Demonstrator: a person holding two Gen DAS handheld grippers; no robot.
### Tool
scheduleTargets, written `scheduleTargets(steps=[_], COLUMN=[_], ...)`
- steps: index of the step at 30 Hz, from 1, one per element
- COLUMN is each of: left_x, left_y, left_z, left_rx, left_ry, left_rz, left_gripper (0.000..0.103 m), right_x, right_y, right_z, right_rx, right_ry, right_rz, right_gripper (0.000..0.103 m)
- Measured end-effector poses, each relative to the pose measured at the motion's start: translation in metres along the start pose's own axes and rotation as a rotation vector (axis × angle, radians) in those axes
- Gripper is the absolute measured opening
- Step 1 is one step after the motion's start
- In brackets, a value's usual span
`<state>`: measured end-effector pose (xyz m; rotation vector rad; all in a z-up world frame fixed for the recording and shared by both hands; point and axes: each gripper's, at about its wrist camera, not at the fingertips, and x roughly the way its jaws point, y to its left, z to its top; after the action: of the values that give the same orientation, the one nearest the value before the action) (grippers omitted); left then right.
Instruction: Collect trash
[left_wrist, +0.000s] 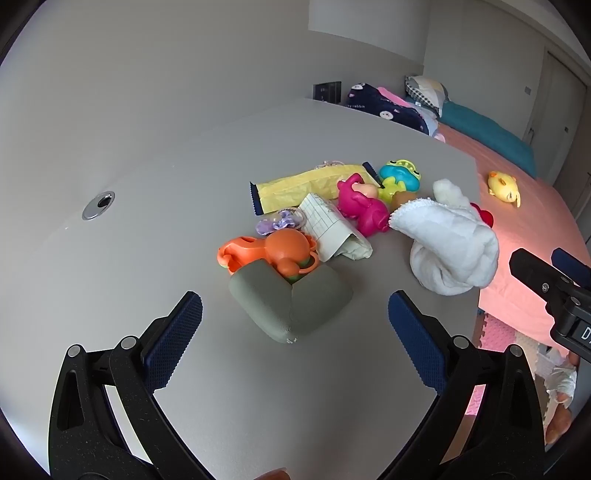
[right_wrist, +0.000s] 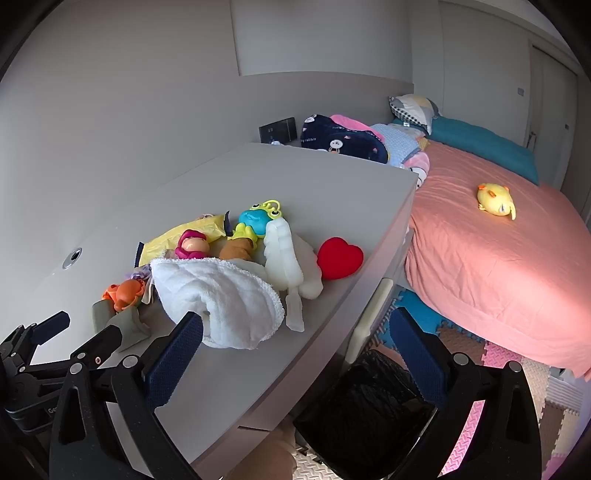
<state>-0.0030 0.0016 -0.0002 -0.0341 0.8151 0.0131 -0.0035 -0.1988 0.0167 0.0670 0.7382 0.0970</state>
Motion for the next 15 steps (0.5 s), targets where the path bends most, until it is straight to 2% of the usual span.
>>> scheduleTargets(steps=[15], left_x=[0.0048], left_y=[-0.0012], left_z=[0.0016], left_rx=[0.003], left_ry=[0.013], left_rz=[-0.001], left_gripper=[0.097], right_x=[-0.0002], right_y=[0.0009], right_z=[-0.0001], right_rx=[0.0], right_ry=[0.0], right_rz=[-0.001], right_gripper=[0.1])
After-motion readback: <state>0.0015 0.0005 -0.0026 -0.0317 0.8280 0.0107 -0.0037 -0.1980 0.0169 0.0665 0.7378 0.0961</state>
